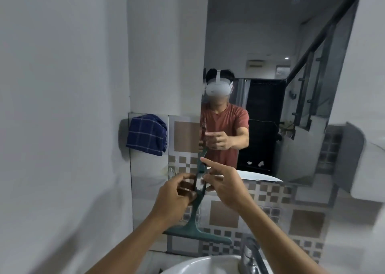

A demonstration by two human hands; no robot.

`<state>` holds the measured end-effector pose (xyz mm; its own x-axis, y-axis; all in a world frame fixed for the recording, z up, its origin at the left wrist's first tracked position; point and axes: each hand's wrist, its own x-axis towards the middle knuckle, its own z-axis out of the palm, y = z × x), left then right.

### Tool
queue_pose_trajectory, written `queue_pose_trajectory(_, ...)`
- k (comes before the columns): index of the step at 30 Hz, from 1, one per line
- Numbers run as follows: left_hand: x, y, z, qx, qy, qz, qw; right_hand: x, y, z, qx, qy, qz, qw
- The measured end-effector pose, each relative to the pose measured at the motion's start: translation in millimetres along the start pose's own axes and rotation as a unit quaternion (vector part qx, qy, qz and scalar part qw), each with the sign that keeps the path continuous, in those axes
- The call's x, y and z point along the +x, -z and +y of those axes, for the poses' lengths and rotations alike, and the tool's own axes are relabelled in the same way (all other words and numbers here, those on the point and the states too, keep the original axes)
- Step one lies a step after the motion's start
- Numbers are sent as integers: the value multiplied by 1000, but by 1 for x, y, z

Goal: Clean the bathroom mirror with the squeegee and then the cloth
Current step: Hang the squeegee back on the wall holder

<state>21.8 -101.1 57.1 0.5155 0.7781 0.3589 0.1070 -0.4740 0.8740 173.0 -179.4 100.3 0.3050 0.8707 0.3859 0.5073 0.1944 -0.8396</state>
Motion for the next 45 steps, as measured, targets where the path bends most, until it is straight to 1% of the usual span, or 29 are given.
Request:
queue_pose_trajectory(3,6,14,-17,-15,8,26,1000,21,-27,11,0,-12,-8,1000)
queue_pose_trajectory(7,15,32,-36,-2,2,60,998,45,-60,26,19,-27,-16,999)
queue_pose_trajectory(15,49,54,-79,48,-1,95,994,80,-98,55,-23,-30,-44,998)
queue_pose_trajectory(18,64,56,-91,63,-7,97,993,92,-109,64,-51,-32,-39,997)
queue_pose_trajectory(23,90,53,-106,99,-22,101,990,99,-117,74,-90,1,-4,996)
queue_pose_trajectory(31,100,36,-119,71,-51,125,988,107,-120,88,-127,48,50,989)
queue_pose_trajectory(35,98,32,-124,68,-58,127,988,106,-121,103,-125,48,58,989)
queue_pose_trajectory(38,95,29,-136,81,-67,127,986,104,-127,112,-118,47,47,991)
queue_pose_trajectory(41,89,26,-150,96,-66,127,985,99,-135,125,-109,23,37,993)
queue_pose_trajectory(45,84,22,-158,127,-77,130,980,92,-141,138,-101,7,48,994)
